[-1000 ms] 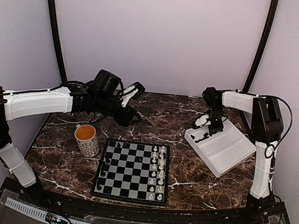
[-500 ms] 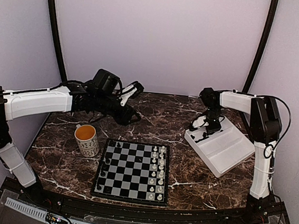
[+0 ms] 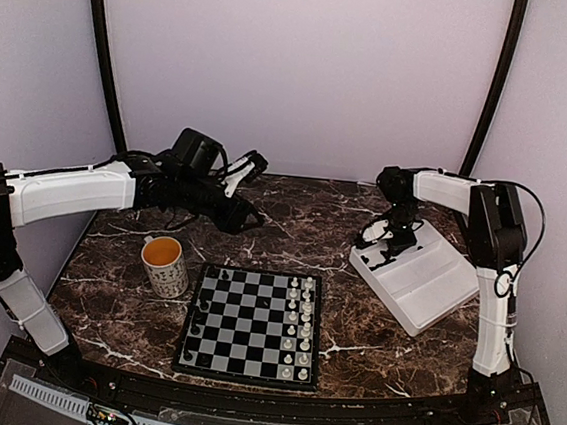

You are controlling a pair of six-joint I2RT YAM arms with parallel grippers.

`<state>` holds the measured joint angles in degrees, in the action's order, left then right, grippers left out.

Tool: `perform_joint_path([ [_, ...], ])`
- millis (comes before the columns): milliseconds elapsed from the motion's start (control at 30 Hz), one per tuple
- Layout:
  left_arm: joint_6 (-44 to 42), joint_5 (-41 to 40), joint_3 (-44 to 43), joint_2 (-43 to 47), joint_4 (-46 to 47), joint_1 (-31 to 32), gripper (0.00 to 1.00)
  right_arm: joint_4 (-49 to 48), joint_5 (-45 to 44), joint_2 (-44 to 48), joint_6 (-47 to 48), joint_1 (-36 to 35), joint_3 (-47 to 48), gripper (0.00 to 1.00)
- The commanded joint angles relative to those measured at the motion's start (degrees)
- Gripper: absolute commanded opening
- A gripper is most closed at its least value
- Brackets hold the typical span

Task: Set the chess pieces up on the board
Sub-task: Pick up the knight from the storage box.

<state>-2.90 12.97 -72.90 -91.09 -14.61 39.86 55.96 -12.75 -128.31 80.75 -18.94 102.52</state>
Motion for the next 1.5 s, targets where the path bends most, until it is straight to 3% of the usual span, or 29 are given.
perform_joint_path([
  [0, 0.9, 1.8, 0.0, 0.2, 1.2, -0.6, 0.5, 3.8, -1.8, -4.4, -2.4, 0.9, -0.3, 0.24],
  [100, 1.3, 2.4, 0.0, -0.1, 1.3, -0.7, 0.5, 3.9, -1.8, -4.8, -3.6, 1.0, -1.2, 0.21],
  [267, 1.5, 2.7, -0.1, -0.5, 1.3, -0.8, 0.49, 4.2, -1.4, -5.8, -6.3, 2.6, -0.7, 0.26],
  [467, 1.9, 3.3, -0.1, -0.6, 1.4, -0.9, 0.5, 5.8, 1.5, -6.1, -8.8, 4.4, 1.0, 0.15],
  [700, 2.5, 4.1, -0.3, -0.7, 1.4, -0.9, 0.5, 5.1, 8.2, -2.7, -13.0, 5.6, 0.6, 0.1],
  [933, 2.6, 8.8, 0.0, -0.9, 3.4, -0.9, 0.5, 4.6, 17.6, 5.2, -18.3, 7.5, -2.0, 0.09],
  [1100, 9.0, 13.7, -0.2, -1.2, 7.9, -0.4, 0.5, 4.6, 24.4, 12.3, -22.5, 7.9, -4.5, 0.09],
  [1300, 14.7, 13.4, -1.7, -1.9, 11.0, 1.4, 0.49, 0.8, 32.1, 22.2, -27.8, 7.8, -10.7, 0.1],
  [1467, 23.9, 14.3, -3.1, -6.5, 19.8, 5.6, 0.49, -1.4, 40.5, 30.0, -33.1, 5.7, -15.9, 0.1],
])
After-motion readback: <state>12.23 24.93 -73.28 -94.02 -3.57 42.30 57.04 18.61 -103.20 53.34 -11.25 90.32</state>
